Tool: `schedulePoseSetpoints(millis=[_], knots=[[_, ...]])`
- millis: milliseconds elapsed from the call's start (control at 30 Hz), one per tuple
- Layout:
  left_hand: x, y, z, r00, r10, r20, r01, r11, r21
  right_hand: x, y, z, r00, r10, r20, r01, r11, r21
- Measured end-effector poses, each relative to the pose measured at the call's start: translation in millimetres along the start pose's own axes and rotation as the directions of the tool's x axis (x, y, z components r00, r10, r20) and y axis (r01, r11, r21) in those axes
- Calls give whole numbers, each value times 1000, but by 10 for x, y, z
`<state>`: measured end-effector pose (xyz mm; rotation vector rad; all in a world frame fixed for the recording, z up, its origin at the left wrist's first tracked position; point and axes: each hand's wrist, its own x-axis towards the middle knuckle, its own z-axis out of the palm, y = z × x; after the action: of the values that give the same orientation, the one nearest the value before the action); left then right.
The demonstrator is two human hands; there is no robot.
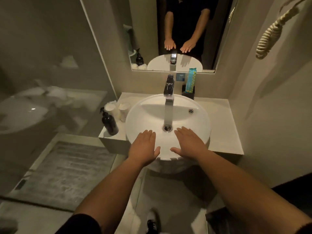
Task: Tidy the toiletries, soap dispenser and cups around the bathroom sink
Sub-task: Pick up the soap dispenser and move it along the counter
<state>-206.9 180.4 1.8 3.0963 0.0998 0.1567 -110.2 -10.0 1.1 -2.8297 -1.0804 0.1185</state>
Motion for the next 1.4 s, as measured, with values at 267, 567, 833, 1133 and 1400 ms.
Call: schedulePoseSetpoints(millis=[267,567,833,1133,1400], knots=[[-465,-751,-106,986,-164,-31,162,985,-55,344,-852,72,983,-176,-62,176,984,-2],[-437,-1924,-73,978,-208,-9,206,976,-72,1210,-1814,273,982,-182,-42,186,976,116],[-43,-2545,135,967,-254,23,253,943,-217,1956,-2065,396,993,-117,24,108,965,240],[495,-2726,483,908,-397,133,415,813,-408,2730,-2054,571,974,-198,108,141,909,393],[541,-2697,481,892,-427,149,432,708,-558,2783,-2052,628,970,-211,118,135,878,459]])
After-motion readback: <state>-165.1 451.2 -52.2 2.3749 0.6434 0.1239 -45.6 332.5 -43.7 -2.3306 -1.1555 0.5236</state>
